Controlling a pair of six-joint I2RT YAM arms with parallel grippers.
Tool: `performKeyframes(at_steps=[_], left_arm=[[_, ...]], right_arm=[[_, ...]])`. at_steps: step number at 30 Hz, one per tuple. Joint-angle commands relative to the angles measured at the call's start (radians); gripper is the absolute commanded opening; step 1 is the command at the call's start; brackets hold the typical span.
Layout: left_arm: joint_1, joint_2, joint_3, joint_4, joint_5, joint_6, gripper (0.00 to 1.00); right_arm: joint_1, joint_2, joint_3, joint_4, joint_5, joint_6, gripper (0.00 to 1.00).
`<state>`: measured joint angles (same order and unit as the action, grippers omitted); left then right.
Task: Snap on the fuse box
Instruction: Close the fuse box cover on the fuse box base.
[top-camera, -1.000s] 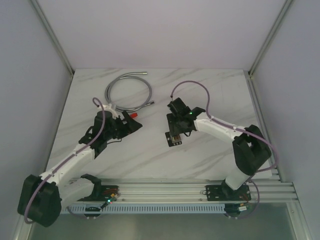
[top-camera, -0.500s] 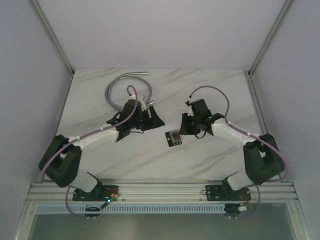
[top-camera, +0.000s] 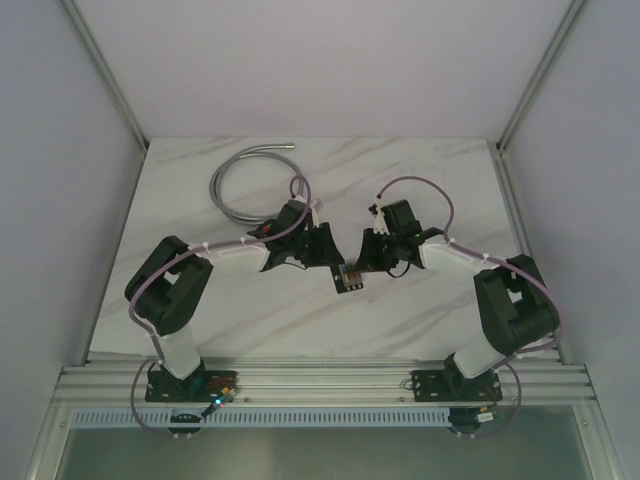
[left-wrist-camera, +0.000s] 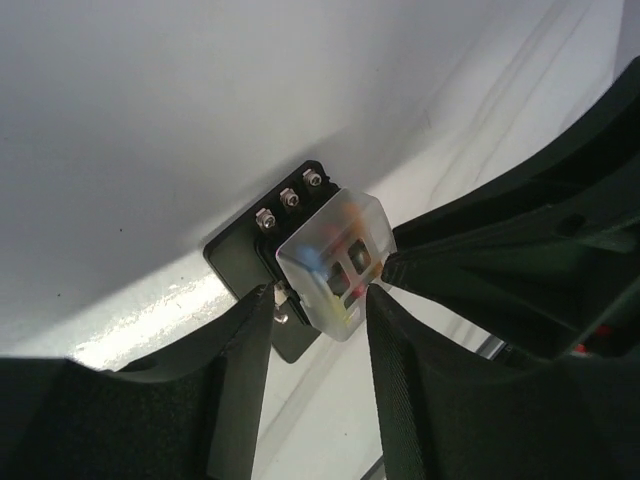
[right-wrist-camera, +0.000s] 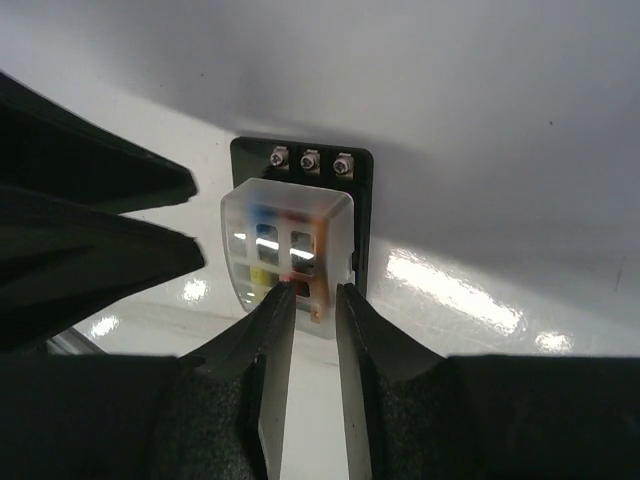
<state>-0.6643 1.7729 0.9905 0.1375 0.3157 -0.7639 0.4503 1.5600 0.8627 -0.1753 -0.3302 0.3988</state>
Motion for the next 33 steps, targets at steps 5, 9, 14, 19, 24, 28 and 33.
performKeyframes(at_steps=[5,9,14,19,24,28,33], left_arm=[[-0.016,0.106,0.052,0.001,0.039,0.025,0.45],[-0.017,0.136,0.045,-0.019,0.035,0.032,0.37],[-0.017,0.141,0.032,-0.064,-0.025,0.043,0.35],[-0.016,0.166,0.032,-0.140,-0.076,0.061,0.33],[-0.012,0.159,-0.027,-0.151,-0.107,0.053,0.32],[-0.011,0.127,-0.068,-0.149,-0.091,0.039,0.29],[-0.011,0.013,-0.104,-0.149,-0.093,0.026,0.30]], right_arm=[[-0.005,0.067,-0.028,-0.007,-0.034,-0.007,0.26],[-0.005,0.076,-0.033,-0.019,-0.032,-0.007,0.25],[-0.005,0.108,-0.024,-0.029,-0.014,0.006,0.24],[-0.002,0.144,-0.018,-0.060,0.042,0.012,0.20],[0.020,0.127,-0.013,-0.069,0.058,0.022,0.20],[0.060,0.132,0.012,-0.082,0.072,0.016,0.21],[0.109,0.078,0.040,-0.077,0.071,0.017,0.25]])
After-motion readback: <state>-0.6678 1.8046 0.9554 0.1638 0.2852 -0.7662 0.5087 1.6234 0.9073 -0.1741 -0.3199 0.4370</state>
